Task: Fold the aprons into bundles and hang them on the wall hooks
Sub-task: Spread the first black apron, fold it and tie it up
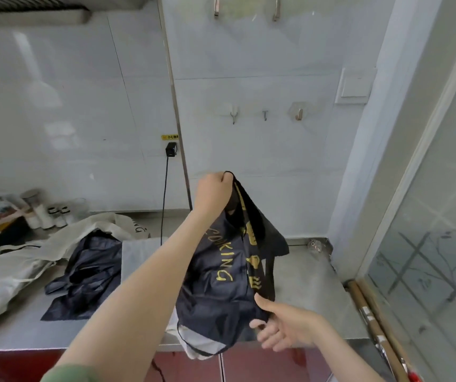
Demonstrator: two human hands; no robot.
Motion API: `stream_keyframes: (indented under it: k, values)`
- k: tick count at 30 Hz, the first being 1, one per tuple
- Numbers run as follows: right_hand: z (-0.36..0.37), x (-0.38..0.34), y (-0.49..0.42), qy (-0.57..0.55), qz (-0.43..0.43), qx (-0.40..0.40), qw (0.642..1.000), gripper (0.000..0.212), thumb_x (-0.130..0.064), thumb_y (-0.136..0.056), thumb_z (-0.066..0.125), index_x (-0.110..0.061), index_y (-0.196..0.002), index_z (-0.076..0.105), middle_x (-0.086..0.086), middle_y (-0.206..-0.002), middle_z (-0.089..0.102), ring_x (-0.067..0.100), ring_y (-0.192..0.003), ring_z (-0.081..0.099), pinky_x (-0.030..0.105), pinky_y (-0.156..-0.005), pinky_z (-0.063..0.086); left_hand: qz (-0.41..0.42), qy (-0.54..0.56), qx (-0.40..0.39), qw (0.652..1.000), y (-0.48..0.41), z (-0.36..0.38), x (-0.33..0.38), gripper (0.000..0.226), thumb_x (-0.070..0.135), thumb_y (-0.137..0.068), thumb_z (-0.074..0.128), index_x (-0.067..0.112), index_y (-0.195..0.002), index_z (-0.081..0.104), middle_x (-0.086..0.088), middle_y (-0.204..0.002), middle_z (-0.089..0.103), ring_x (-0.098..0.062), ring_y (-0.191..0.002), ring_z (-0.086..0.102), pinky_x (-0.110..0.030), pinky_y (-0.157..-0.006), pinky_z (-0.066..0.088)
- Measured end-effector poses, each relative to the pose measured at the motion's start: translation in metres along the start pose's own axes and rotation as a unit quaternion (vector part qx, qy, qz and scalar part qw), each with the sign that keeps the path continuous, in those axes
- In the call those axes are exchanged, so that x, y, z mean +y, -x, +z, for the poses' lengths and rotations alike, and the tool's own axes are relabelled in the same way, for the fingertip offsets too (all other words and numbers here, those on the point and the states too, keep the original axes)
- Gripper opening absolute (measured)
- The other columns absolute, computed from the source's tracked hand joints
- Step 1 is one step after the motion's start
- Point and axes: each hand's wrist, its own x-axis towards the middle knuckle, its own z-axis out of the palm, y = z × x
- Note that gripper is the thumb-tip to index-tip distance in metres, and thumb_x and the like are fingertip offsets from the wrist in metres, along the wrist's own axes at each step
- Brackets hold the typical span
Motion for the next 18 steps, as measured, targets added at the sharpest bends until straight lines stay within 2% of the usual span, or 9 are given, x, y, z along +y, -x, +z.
stream_keyframes:
  k: [2,4,5,7,9,12,14,16,18]
  values:
    - [0.005,-0.008,0.012,-0.029,-0.084,0.028,0.996,0.075,-0.065,-0.076,0.059,-0.017,-0.132,0.047,0.000,-0.125,0.057,0.014,-0.111,0.056,0.019,-0.087,0.047,-0.018,0.041,0.027,0.999,0.002,-0.013,0.011,0.043,0.014,-0.097,0.039,0.015,-0.056,0.024,0.000,-0.054,0.024,-0.013,-0.051,0.022,-0.029,-0.050,0.016]
    - [0.003,-0.022,0.019,-0.103,-0.230,0.080,0.964,0.062,-0.044,-0.076,0.075,-0.032,-0.129,0.045,-0.014,-0.125,0.060,0.003,-0.113,0.057,0.015,-0.084,0.048,-0.025,0.092,0.041,0.995,-0.001,-0.025,0.021,0.042,0.015,-0.095,0.039,0.016,-0.057,0.023,0.001,-0.055,0.022,-0.014,-0.052,0.020,-0.030,-0.053,0.016]
    - [-0.001,-0.031,0.021,-0.141,-0.300,0.120,0.936,0.054,-0.033,-0.080,0.075,-0.035,-0.127,0.047,-0.014,-0.123,0.062,0.004,-0.110,0.059,0.018,-0.084,0.049,-0.027,0.113,0.045,0.992,-0.003,-0.032,0.026,0.041,0.016,-0.095,0.040,0.016,-0.057,0.023,0.001,-0.055,0.022,-0.015,-0.053,0.020,-0.030,-0.055,0.017]
    - [-0.014,-0.050,0.028,-0.220,-0.361,0.205,0.883,0.031,-0.012,-0.092,0.061,-0.029,-0.117,0.057,-0.001,-0.118,0.066,0.016,-0.103,0.064,0.033,-0.079,0.054,-0.037,0.148,0.052,0.987,-0.004,-0.043,0.032,0.036,0.019,-0.093,0.040,0.015,-0.060,0.026,0.000,-0.058,0.025,-0.017,-0.058,0.024,-0.032,-0.059,0.022]
    - [-0.023,-0.066,0.039,-0.287,-0.376,0.265,0.840,0.016,-0.007,-0.095,0.055,-0.018,-0.105,0.062,0.007,-0.109,0.069,0.022,-0.093,0.065,0.037,-0.074,0.056,-0.044,0.176,0.055,0.982,-0.003,-0.058,0.034,0.031,0.022,-0.093,0.041,0.016,-0.064,0.031,-0.003,-0.063,0.028,-0.017,-0.062,0.028,-0.033,-0.060,0.024]
    - [-0.047,-0.082,0.055,-0.381,-0.415,0.314,0.764,0.010,-0.010,-0.094,0.057,-0.012,-0.103,0.061,0.007,-0.106,0.066,0.020,-0.092,0.063,0.024,-0.068,0.057,-0.056,0.207,0.066,0.974,-0.003,-0.075,0.036,0.028,0.026,-0.094,0.044,0.016,-0.069,0.035,-0.005,-0.069,0.032,-0.017,-0.066,0.030,-0.031,-0.059,0.023]
    - [-0.057,-0.086,0.062,-0.369,-0.400,0.344,0.765,0.019,-0.022,-0.092,0.063,-0.010,-0.106,0.060,0.009,-0.106,0.064,0.022,-0.095,0.061,0.027,-0.071,0.054,-0.061,0.222,0.055,0.972,-0.001,-0.084,0.041,0.023,0.028,-0.094,0.045,0.013,-0.078,0.042,-0.008,-0.077,0.040,-0.019,-0.073,0.037,-0.032,-0.063,0.029]
    - [-0.058,-0.084,0.064,-0.313,-0.330,0.352,0.818,0.038,-0.040,-0.087,0.067,-0.009,-0.108,0.060,0.007,-0.100,0.063,0.023,-0.091,0.060,0.031,-0.073,0.049,-0.071,0.234,0.022,0.969,0.004,-0.088,0.048,0.026,0.032,-0.095,0.046,0.009,-0.084,0.050,-0.006,-0.082,0.054,-0.020,-0.078,0.051,-0.030,-0.066,0.040]
    - [-0.049,-0.078,0.062,-0.269,-0.304,0.324,0.854,0.036,-0.042,-0.090,0.061,-0.008,-0.101,0.063,0.007,-0.096,0.066,0.023,-0.089,0.062,0.032,-0.075,0.048,-0.077,0.253,-0.021,0.964,0.008,-0.088,0.052,0.024,0.037,-0.095,0.048,0.015,-0.096,0.058,-0.005,-0.097,0.063,-0.020,-0.095,0.059,-0.031,-0.077,0.048]
